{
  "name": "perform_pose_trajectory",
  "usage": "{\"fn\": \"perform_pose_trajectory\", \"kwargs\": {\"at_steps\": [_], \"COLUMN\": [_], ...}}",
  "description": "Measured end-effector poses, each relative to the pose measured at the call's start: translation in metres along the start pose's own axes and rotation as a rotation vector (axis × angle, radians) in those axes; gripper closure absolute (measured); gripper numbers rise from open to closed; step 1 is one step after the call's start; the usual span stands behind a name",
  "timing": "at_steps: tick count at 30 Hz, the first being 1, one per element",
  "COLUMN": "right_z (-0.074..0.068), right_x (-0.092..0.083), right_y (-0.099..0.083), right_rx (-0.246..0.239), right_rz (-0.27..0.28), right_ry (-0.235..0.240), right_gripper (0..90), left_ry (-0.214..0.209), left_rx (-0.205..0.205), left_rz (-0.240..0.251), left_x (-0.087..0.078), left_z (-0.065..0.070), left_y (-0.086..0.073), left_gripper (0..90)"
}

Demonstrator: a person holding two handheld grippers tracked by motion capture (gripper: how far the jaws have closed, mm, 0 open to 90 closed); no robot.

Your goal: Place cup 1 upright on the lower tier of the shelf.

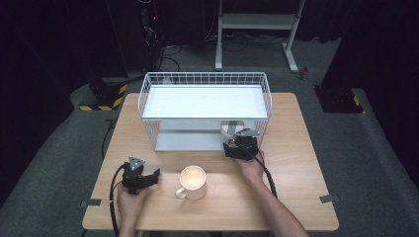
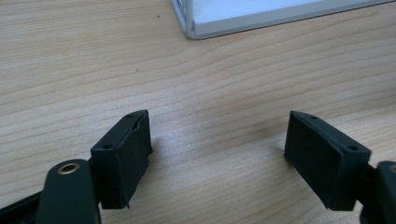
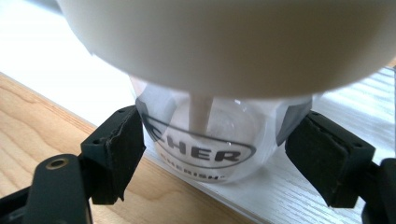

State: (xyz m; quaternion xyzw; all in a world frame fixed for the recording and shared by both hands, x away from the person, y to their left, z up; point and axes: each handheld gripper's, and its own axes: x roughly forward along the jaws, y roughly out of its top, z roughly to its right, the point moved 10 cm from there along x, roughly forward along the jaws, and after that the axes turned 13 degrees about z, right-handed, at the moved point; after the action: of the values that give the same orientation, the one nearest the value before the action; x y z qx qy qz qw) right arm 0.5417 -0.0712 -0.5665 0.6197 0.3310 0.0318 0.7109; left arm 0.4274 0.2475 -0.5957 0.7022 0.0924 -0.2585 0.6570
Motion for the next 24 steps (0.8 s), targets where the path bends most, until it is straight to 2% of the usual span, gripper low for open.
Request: {"fn": "perform_pose_trajectory", "kwargs": {"at_steps": [4, 7, 14, 19, 24], "right_z": [0.003, 0.008, 0.009, 0.011, 0.013], "right_x": [0.002, 0.004, 0.010, 0.014, 0.020], "right_y": [-0.002, -0.002, 0.002, 0.008, 0.003], "right_rx": [0.012, 0.007, 0.016, 0.023, 0.030], "right_rz": [-0.006, 0.004, -0.005, 0.013, 0.001], "right_ry": [-0.013, -0.027, -0.042, -0.065, -0.072], "right_gripper": [24.2, 33.6, 33.3, 40.3, 42.0], "left_ry": [0.000, 0.000, 0.000, 0.000, 0.000], "left_rx": [0.000, 0.000, 0.000, 0.000, 0.001], "left_rz": [0.000, 0.000, 0.000, -0.001, 0.000], "left_x": [0.000, 0.000, 0.000, 0.000, 0.000], "left_z": [0.000, 0.000, 0.000, 0.000, 0.000], "left_y": [0.000, 0.000, 0.000, 0.000, 0.000], "left_gripper": [23.0, 23.0, 23.0, 23.0, 23.0]}}
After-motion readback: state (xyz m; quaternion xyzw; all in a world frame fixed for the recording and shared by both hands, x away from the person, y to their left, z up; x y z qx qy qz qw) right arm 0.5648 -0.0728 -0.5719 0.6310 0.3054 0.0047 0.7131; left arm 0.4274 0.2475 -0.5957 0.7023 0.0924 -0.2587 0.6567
